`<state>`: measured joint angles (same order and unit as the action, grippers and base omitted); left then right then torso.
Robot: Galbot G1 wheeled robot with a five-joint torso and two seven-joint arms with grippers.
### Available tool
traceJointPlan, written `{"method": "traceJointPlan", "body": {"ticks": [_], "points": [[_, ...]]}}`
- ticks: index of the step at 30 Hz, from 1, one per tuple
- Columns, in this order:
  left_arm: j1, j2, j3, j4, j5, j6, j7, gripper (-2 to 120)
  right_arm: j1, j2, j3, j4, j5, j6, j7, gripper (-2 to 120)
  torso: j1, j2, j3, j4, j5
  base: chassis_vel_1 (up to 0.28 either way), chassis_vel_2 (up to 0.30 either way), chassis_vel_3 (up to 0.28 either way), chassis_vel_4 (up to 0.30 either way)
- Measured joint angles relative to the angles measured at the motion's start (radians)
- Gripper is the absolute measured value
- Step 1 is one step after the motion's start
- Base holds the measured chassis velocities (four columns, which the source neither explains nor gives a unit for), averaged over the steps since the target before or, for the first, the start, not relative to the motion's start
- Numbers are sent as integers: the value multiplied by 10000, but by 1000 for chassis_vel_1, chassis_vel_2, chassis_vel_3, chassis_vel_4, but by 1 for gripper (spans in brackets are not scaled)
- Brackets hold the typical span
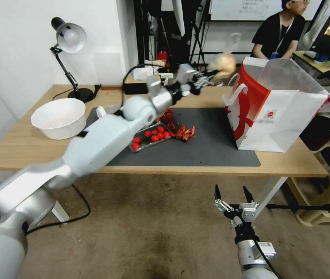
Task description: Pick up the trash from the table and place it into the takeout bag.
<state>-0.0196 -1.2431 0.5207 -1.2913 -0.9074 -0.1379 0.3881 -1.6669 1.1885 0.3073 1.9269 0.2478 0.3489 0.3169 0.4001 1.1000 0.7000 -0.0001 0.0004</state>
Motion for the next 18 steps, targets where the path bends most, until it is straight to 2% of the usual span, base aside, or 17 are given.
{"method": "traceJointPlan", "body": {"ticks": [3,5,7,9,11,16,18], "points": [[-401,-308,255,324,181,56,13,1,-42,14,2,9,-18,23,-6,100,-1,0,0,1,-4,0,0,0,0],[-897,-709,466,926,482,136,177,1,-83,19,20,4,-53,43,-5,100,-2,0,0,2,-3,0,0,0,0],[-969,-768,501,1020,498,141,197,1,-92,15,20,1,-56,47,-5,100,-1,0,0,1,-3,0,0,0,0],[-1543,-1107,782,1561,640,244,295,1,-152,-12,25,-22,-78,88,-6,100,-1,0,0,1,-2,0,0,0,0],[-1644,-1150,833,1627,712,261,332,1,-159,-15,27,-25,-78,94,-5,100,-1,0,0,1,-2,0,0,0,0],[-2498,-1640,1211,2262,2566,333,899,1,-183,11,46,-70,-87,166,-5,100,0,0,0,2,-3,0,0,0,0],[-2646,-1745,1292,2332,2702,338,945,1,-185,26,44,-76,-98,174,-5,100,-1,0,0,1,-1,0,0,0,0]]}}
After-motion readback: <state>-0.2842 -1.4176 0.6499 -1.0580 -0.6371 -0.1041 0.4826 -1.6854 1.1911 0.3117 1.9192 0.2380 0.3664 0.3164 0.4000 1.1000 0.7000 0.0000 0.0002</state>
